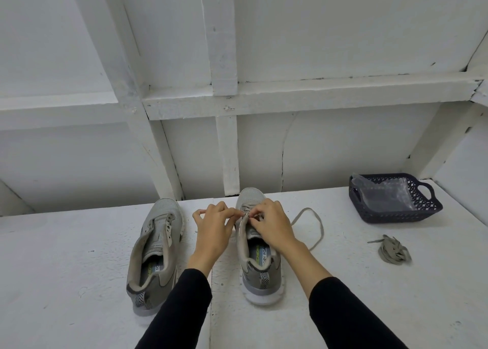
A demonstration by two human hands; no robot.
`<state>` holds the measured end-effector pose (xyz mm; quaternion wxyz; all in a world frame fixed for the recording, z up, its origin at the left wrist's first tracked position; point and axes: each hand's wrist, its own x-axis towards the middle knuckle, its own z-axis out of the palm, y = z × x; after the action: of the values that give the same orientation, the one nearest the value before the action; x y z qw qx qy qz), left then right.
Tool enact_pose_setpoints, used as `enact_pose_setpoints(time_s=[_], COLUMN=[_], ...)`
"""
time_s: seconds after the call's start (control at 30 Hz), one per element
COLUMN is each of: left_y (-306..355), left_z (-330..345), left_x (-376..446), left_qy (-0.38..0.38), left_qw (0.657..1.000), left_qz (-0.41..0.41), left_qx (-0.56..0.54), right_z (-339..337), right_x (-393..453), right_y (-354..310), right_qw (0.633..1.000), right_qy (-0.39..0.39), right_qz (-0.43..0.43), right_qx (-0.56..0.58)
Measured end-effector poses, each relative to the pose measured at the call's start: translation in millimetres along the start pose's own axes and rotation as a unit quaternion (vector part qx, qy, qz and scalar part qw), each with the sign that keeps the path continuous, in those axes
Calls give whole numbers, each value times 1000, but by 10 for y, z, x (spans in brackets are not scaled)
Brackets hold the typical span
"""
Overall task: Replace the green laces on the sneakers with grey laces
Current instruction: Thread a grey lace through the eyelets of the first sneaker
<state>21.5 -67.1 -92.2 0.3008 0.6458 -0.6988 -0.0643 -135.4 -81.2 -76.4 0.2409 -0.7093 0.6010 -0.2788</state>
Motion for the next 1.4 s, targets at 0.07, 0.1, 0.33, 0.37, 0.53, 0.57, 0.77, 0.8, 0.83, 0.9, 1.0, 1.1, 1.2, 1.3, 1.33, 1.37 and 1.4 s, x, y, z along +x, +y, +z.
enact_pose_setpoints(time_s=[0.07, 0.1, 0.33, 0.37, 0.53, 0.57, 0.77, 0.8, 0.83, 0.9, 1.0, 1.1, 1.2, 1.3, 1.33, 1.37, 1.4], left_y=[14, 21, 74, 100, 126, 111, -90, -124, -157, -218, -267, -217, -151, -147, -162, -190, -215], left_z=[-20, -22, -34, -37, -26, -29, -101, -115, -121, -118, -135, -138, -111, -87, -72, -54, -42], left_x=[23, 31, 91, 96, 97, 92, 141, 134, 122, 96, 85, 92, 90, 84, 91, 105, 128], left_qy=[-6, -12, -17, -16, -8, -3, 52, 58, 67, 96, 147, 152, 146, 144, 132, 108, 74], left_qw=[1000, 1000, 1000, 1000, 998, 997, 984, 986, 988, 991, 986, 977, 968, 960, 960, 963, 967], left_qz=[-14, -22, -4, 1, 18, 34, 76, 62, 45, 3, -82, -149, -199, -237, -241, -238, -225], left_qx=[9, 13, 26, 26, 53, 70, 152, 145, 132, 94, 14, -28, -48, -50, -57, -72, -91], right_z=[30, 47, 130, 135, 111, 100, 80, 80, 78, 73, 68, 69, 75, 68, 56, 50, 40], right_x=[-13, -27, -62, -64, -71, -71, -73, -76, -81, -100, -134, -154, -154, -166, -172, -175, -178], right_y=[-11, -19, -41, -35, -32, -27, 17, 20, 22, 26, 54, 73, 67, 60, 64, 66, 69], right_qw=[1000, 999, 993, 992, 993, 994, 999, 999, 998, 996, 992, 990, 990, 990, 990, 990, 990], right_qy=[16, 26, 108, 118, 105, 95, 47, 51, 61, 87, 106, 100, 92, 82, 78, 74, 71], right_qz=[10, 14, -7, -4, -4, -13, -12, -10, -5, 17, 71, 94, 104, 114, 115, 117, 119], right_qx=[13, 13, -51, -52, -44, -46, -20, -11, -5, -6, -1, 13, 6, 0, -2, -3, -3])
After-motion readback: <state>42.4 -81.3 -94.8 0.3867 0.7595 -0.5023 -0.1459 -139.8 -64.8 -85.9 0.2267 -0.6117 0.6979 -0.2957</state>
